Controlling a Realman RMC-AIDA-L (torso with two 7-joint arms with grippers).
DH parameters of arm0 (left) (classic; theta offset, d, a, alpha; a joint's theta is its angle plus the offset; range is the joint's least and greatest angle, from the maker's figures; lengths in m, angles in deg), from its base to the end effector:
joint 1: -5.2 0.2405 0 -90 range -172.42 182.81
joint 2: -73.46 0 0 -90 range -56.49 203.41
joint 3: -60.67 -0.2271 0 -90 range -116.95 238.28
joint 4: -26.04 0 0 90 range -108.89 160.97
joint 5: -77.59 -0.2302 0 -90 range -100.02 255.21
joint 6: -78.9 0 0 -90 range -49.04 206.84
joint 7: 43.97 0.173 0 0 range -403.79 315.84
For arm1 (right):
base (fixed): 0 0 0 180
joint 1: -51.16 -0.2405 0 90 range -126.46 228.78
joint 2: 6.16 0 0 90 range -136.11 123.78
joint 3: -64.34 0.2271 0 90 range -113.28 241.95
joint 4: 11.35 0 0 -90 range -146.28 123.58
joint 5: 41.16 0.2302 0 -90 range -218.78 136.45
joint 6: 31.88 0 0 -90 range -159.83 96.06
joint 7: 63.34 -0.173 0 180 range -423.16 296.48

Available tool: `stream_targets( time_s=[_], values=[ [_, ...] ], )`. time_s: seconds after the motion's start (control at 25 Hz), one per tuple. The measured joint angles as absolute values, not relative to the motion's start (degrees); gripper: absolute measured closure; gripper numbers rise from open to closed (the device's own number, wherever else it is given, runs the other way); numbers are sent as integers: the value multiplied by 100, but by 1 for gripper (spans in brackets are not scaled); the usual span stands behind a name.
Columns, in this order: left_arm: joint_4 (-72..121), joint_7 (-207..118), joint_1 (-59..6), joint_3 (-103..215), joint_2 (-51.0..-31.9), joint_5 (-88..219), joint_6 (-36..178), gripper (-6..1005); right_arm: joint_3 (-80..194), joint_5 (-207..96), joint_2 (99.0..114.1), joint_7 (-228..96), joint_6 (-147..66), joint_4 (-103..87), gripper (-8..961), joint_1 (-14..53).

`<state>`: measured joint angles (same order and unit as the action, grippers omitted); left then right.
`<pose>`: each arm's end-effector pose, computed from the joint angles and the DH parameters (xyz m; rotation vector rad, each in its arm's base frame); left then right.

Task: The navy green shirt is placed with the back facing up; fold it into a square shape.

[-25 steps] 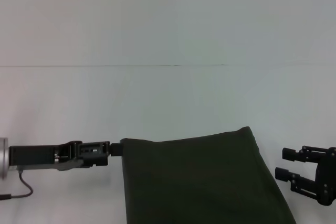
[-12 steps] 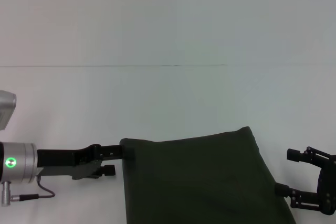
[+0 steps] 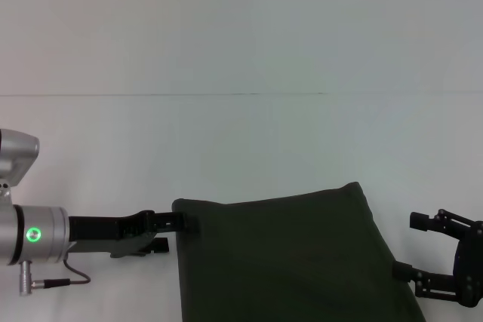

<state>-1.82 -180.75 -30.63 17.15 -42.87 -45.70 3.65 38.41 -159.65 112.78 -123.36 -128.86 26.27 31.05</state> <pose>-0.2717 0.3612 -0.0426 -2.1811 -2.0096 -0.4980 0.3034 0.2849 0.0179 -2.5791 0.4532 0.7024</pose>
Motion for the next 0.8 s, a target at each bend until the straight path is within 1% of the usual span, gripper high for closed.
stream_targets(
  time_s=[0.36, 0.8],
  values=[
    [-173, -18054, -3104, 1502, -4447, -4572, 644, 80, 3841, -15975, 11285, -12337, -12892, 2600, 36, 3096],
    [-176, -18056, -3203, 1470, -4593, -4523, 727, 113, 3832, -15999, 11310, -12337, -12880, 2600, 41, 3094]
  ],
)
